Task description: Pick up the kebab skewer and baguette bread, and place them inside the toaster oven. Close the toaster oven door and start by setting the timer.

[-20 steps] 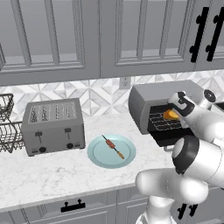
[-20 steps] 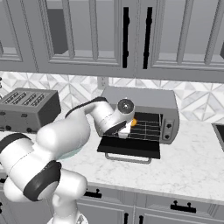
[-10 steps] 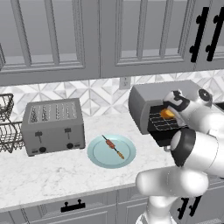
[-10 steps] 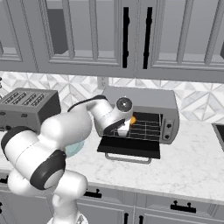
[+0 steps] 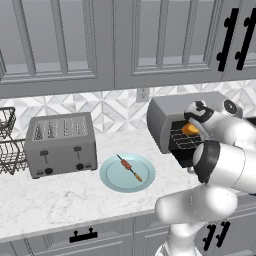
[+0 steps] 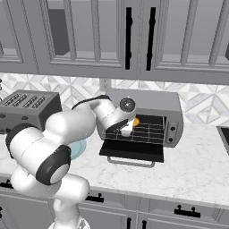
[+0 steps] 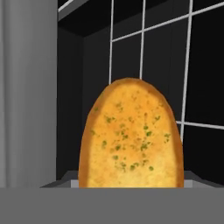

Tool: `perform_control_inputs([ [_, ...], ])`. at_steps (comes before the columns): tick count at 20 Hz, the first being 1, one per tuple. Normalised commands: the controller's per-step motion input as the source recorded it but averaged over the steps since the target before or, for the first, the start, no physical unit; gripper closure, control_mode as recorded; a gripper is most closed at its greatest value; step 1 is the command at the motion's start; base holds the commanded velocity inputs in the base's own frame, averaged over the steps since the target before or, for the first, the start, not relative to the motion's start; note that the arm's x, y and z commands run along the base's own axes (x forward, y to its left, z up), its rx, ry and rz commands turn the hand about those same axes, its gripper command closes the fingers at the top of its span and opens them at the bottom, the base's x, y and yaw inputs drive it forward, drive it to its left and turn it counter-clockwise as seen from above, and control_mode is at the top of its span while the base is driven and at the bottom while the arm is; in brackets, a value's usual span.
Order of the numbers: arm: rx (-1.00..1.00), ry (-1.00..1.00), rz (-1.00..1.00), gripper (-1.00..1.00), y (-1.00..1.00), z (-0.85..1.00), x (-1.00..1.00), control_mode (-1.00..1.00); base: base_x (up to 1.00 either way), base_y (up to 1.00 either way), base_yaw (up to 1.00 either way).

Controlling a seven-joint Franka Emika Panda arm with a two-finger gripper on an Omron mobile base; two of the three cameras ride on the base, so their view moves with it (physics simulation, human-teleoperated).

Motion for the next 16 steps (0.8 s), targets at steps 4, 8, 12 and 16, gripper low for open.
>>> perform_control_inputs([
  [4,0.00,0.00,0.00,1.00,0.00,-0.22,0.04,-1.00,0.00,0.00,0.00],
  [8,-0.01,0.00,0.00,-1.00,0.00,-0.23,0.00,-1.00,0.00,0.00,0.00],
  [12,0.00,0.00,0.00,-1.00,0.00,-0.06,0.00,-1.00,0.00,0.00,0.00],
  [16,0.00,0.00,0.00,-1.00,0.00,-0.02,0.00,-1.00,0.00,0.00,0.00],
])
